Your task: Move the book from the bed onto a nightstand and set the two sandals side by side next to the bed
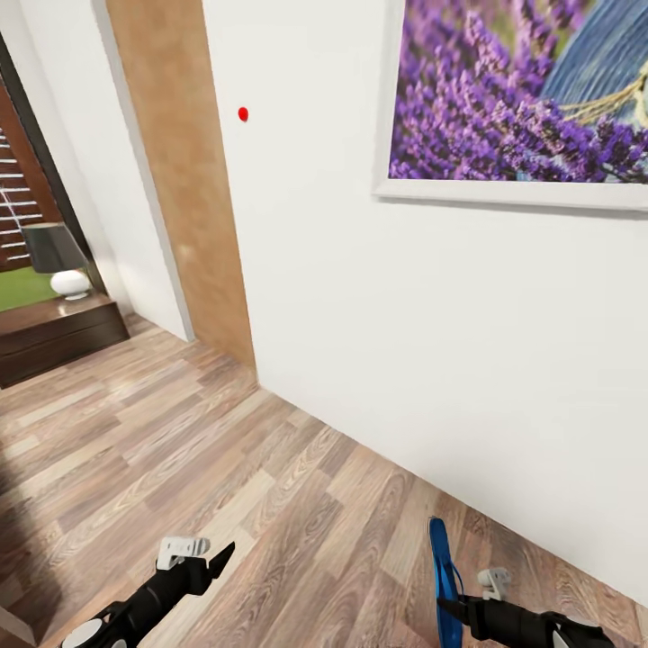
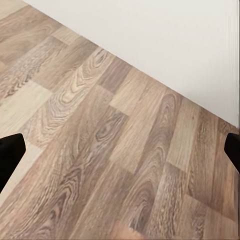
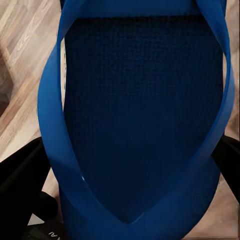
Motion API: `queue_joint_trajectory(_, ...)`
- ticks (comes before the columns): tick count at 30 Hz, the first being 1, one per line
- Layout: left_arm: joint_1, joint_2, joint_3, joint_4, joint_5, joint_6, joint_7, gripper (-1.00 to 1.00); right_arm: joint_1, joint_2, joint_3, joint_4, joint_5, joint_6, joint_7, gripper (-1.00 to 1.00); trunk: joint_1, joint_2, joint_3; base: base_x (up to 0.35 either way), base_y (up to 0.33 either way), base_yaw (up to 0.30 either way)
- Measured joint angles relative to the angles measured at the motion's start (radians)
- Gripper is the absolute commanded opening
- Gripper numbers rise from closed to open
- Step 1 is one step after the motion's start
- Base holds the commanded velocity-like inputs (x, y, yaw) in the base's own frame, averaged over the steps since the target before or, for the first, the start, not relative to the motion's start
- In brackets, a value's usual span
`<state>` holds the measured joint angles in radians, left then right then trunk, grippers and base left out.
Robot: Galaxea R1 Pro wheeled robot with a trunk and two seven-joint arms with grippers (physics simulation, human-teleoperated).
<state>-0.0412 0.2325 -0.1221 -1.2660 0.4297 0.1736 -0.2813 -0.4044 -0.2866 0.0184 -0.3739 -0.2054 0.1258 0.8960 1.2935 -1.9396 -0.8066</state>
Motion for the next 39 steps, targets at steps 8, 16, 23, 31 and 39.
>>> queue_joint_trajectory(8,0.000,0.000,0.000,0.000,0.000,0.000,0.000,1.00,0.000,0.000,0.000,0.000,0.000,0.000,0.000,-1.00,0.000,0.000,0.000,0.000,0.000,-0.279)
queue_joint_trajectory(16,0.000,0.000,0.000,0.000,0.000,0.000,0.000,1.00,0.000,0.000,0.000,0.000,-0.001,0.000,0.000,-1.00,0.000,0.000,0.000,0.000,0.000,-0.260)
queue_joint_trajectory(23,0.000,0.000,0.000,0.001,0.000,0.000,0.000,1.00,0.000,0.000,0.000,0.000,-0.001,0.000,0.000,-1.00,0.000,0.000,0.000,0.000,0.000,-0.244)
queue_joint_trajectory(31,0.000,0.000,0.000,0.001,0.000,0.000,0.000,1.00,0.000,0.000,0.000,0.000,-0.001,0.000,0.000,-1.00,0.000,0.000,0.000,0.000,0.000,-0.074)
queue_joint_trajectory(39,0.000,0.000,0.000,0.001,0.000,0.000,0.000,1.00,0.000,0.000,0.000,0.000,-0.001,0.000,0.001,-1.00,0.000,0.000,0.005,0.000,0.000,-0.229)
